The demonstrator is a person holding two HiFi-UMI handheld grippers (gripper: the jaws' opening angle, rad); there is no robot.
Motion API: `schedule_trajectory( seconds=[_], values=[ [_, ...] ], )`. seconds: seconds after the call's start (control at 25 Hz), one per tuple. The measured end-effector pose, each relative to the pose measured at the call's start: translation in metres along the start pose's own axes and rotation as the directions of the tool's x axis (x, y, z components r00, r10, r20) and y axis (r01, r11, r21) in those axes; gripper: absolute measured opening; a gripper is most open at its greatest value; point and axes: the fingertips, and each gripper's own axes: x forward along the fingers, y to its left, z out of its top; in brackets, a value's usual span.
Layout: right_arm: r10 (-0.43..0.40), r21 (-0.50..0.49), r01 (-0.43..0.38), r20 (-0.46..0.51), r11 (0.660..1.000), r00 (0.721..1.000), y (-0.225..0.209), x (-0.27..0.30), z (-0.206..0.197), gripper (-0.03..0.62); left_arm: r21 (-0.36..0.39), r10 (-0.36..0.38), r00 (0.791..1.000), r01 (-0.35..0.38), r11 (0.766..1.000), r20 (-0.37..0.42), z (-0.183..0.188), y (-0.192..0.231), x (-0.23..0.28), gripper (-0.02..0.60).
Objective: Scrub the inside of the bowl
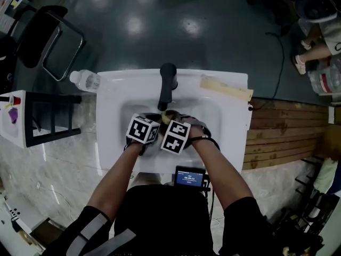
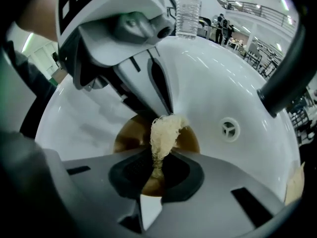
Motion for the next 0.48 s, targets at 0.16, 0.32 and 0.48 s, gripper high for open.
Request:
schedule_trajectory(
  seconds=[0.16, 0.32, 0.48],
  values=[
    [0.007, -0.197, -0.012, -0.026, 0.980, 1.000, 0.014, 0.002, -0.004, 0.040, -0.021, 0.001, 1.000, -0.001, 1.000, 0.004, 0.000, 0.002, 0.002, 0.020],
    [0.027, -0.323, -0.026, -0.004, 0.946, 1.000, 0.028, 0.003, -0.007, 0.040, -0.015, -0.009, 1.000, 0.009, 1.000, 0.010, 0.004, 0.002, 0.002, 0.020],
    [0.050, -0.366, -0.035, 0.033, 0.930, 0.998, 0.031, -0.003, -0.004, 0.040, 0.003, -0.005, 1.000, 0.005, 1.000, 0.000, 0.003, 0.003, 0.001, 0.020]
  ],
)
